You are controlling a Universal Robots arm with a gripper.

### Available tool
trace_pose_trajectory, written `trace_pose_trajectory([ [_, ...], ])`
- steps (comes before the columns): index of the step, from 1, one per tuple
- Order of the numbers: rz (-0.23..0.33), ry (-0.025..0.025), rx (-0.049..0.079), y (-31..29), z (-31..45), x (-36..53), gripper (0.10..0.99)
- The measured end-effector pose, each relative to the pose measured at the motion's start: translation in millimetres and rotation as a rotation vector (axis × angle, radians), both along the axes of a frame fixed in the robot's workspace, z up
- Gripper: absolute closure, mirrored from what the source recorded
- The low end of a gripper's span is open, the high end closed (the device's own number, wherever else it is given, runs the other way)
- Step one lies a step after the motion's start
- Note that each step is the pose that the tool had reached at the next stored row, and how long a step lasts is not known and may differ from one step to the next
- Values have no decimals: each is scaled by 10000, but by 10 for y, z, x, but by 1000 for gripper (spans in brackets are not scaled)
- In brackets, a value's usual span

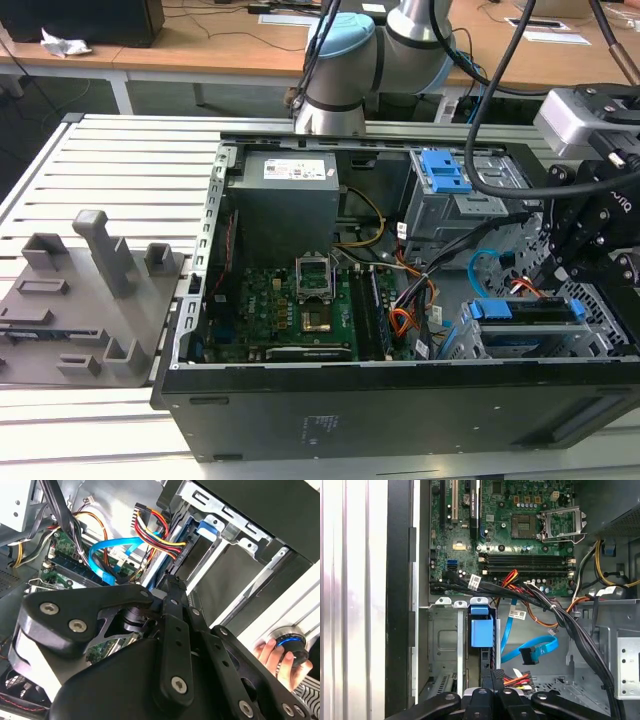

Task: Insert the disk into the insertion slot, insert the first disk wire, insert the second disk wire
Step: 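Insert the first disk wire, then insert the second disk wire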

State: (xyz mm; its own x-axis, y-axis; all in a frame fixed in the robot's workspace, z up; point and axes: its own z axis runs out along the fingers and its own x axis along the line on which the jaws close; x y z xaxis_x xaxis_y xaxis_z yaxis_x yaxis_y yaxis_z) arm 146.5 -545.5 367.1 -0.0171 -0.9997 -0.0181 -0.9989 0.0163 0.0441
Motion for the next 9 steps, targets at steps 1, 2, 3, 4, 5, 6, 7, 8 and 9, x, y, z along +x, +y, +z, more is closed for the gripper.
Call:
trace_pose_trajectory([
  [1,1,0,1,0,-1,0,980],
  [2,1,0,2,0,-1,0,980],
  [3,0,0,1,0,-1,0,980],
  [4,0,0,1,0,-1,-1,980],
  [5,0,0,1,0,0,-1,980],
  [6,0,0,1,0,0,-1,980],
  [7,0,0,1,0,-1,-1,980],
  [8,0,0,1,0,-1,-1,980],
  [9,0,0,1,0,-1,-1,980],
])
